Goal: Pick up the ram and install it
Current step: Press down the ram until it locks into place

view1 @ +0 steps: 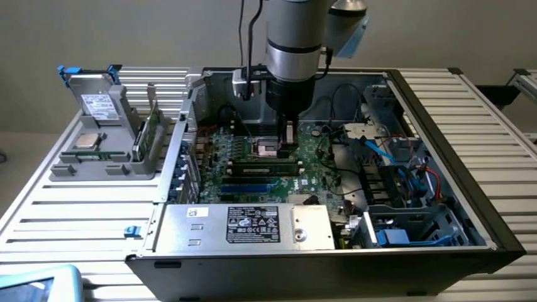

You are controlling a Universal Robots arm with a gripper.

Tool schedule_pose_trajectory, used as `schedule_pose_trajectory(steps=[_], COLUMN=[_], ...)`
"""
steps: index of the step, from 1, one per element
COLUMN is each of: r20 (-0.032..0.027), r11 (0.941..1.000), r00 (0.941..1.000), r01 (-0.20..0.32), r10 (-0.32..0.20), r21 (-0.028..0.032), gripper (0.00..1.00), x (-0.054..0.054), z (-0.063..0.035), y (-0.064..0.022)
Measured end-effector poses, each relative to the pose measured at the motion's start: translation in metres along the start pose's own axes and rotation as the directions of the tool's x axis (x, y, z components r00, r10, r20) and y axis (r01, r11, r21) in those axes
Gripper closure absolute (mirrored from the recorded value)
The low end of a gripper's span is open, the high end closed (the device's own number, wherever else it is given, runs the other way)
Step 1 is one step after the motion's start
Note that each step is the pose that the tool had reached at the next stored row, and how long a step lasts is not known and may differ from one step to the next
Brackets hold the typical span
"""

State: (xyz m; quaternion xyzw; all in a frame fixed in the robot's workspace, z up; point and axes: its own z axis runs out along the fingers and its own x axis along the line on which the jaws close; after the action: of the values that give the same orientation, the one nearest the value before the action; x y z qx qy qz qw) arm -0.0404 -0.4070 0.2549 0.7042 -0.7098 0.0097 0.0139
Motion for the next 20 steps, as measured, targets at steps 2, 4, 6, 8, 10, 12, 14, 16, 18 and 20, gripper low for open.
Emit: schedule_pose_trajectory(steps=[2, 4, 6, 8, 10, 12, 14, 16, 18, 20], r20=[0.0001, 0.0002, 0.0, 0.0001, 0.0, 0.0001, 0.0001, 0.0002, 0.0001, -0.0007], r11=[1.0, 1.0, 1.0, 1.0, 1.0, 1.0, 1.0, 1.0, 1.0, 1.0], r00=[1.0, 1.0, 1.0, 1.0, 1.0, 1.0, 1.0, 1.0, 1.0, 1.0], r01=[0.0, 0.0, 0.0, 0.0, 0.0, 0.0, 0.0, 0.0, 0.0, 0.0], r10=[0.0, 0.0, 0.0, 0.0, 0.0, 0.0, 0.0, 0.0, 0.0, 0.0], r21=[0.0, 0.0001, 0.0013, 0.0019, 0.0021, 0.0027, 0.0047, 0.0071, 0.0079, 0.0085], gripper=[0.89, 0.89, 0.89, 0.89, 0.89, 0.89, 0.89, 0.89, 0.89, 0.89], x=[-0.001, -0.001, -0.002, -0.002, -0.002, -0.002, -0.002, -0.002, -0.002, -0.002], z=[0.0005, 0.0011, 0.0019, 0.0037, 0.0058, 0.0093, 0.0128, 0.0158, 0.0175, 0.0181], y=[-0.0014, -0.003, -0.0035, -0.0055, -0.0083, -0.009, -0.009, -0.0091, -0.0091, -0.0088])
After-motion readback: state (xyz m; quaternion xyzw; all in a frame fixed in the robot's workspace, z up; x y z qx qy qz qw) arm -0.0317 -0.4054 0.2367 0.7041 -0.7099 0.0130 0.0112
